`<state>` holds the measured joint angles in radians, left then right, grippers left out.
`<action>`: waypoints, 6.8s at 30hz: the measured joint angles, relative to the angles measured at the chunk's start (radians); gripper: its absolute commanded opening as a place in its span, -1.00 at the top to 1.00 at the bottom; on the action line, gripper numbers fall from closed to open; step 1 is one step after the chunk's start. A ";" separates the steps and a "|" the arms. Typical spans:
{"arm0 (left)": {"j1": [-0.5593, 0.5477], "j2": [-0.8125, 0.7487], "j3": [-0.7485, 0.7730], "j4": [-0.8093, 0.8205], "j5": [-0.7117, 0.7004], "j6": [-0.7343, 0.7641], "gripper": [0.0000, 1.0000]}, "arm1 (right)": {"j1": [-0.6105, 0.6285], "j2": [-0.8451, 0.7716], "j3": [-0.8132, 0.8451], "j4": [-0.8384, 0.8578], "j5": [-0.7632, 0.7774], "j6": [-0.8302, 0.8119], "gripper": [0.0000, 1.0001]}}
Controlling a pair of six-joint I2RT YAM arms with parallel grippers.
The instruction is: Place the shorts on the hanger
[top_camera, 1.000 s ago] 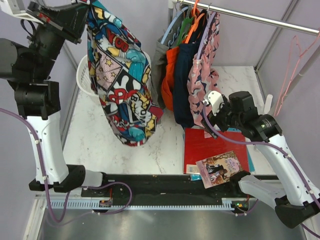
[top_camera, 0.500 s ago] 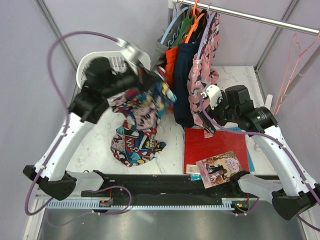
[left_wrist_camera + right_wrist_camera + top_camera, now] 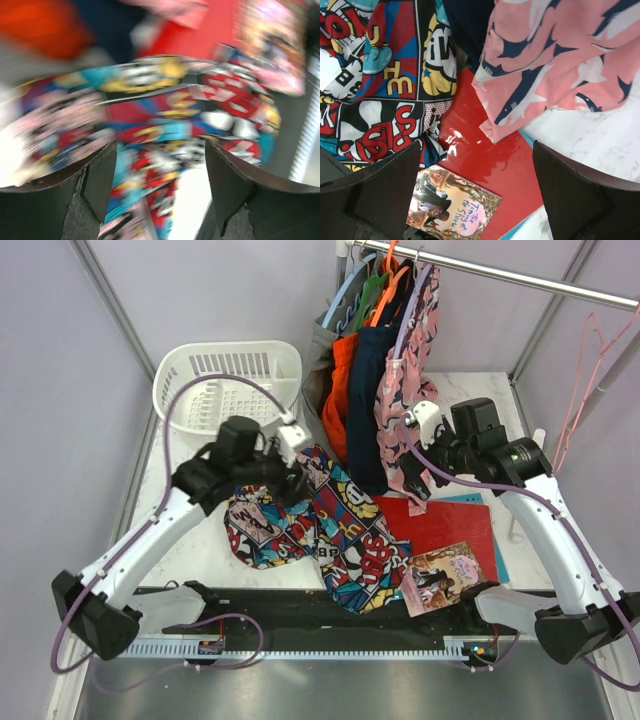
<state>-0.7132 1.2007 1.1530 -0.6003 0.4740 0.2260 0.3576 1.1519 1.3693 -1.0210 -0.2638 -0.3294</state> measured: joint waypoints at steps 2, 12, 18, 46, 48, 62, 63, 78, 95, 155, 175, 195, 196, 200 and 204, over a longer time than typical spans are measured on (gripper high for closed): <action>0.159 -0.060 -0.022 0.015 -0.006 -0.011 -0.49 | 0.000 0.023 -0.007 -0.003 -0.030 -0.012 -0.96; 0.555 0.023 -0.084 0.080 0.106 -0.084 -0.40 | 0.132 0.071 -0.020 0.056 -0.036 -0.042 -0.81; 0.729 -0.069 -0.202 0.073 0.259 -0.092 -0.68 | 0.353 0.277 0.071 0.152 0.072 -0.060 -0.77; 0.921 -0.362 -0.312 -0.005 0.235 0.153 -0.43 | 0.490 0.932 0.509 0.238 0.285 -0.039 1.00; 0.921 -0.364 -0.341 -0.013 0.256 0.240 -0.46 | 0.491 0.803 0.435 0.226 0.224 -0.064 1.00; 0.708 -0.092 -0.324 0.011 0.337 0.484 -0.44 | 0.492 0.193 -0.120 0.160 -0.008 -0.262 1.00; 0.645 -0.085 -0.324 0.021 0.322 0.487 -0.44 | 0.492 0.177 -0.195 0.151 -0.010 -0.273 1.00; 0.303 0.370 -0.081 0.192 0.207 0.338 -0.45 | 0.492 0.016 -0.435 0.121 -0.009 -0.322 1.00; 0.097 0.564 -0.023 0.228 0.084 0.272 0.77 | 0.492 -0.069 -0.478 0.126 0.013 -0.330 1.00; 0.008 0.069 -0.393 0.213 -0.012 0.362 -0.10 | 0.414 -0.165 -0.611 0.242 -0.277 -0.813 0.69; -0.063 0.011 -0.433 0.183 -0.125 0.411 0.96 | 0.417 -0.234 -0.664 0.214 -0.230 -0.838 -0.04; -0.016 0.201 -0.302 0.181 -0.016 0.404 0.08 | 0.417 -0.284 -0.635 0.240 -0.197 -0.718 -0.15; -0.024 0.231 -0.289 0.198 -0.013 0.405 0.09 | 0.417 -0.296 -0.635 0.232 -0.196 -0.718 -0.14; -0.043 0.330 -0.257 0.255 -0.006 0.418 0.12 | 0.417 -0.324 -0.631 0.209 -0.196 -0.717 -0.01; -0.053 0.370 -0.257 0.277 -0.005 0.427 0.19 | 0.417 -0.326 -0.611 0.189 -0.201 -0.706 0.11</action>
<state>-0.7662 1.5711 0.8959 -0.3233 0.4686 0.6529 0.7750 0.8257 0.7586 -0.8322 -0.4652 -1.0351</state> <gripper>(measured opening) 0.433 0.463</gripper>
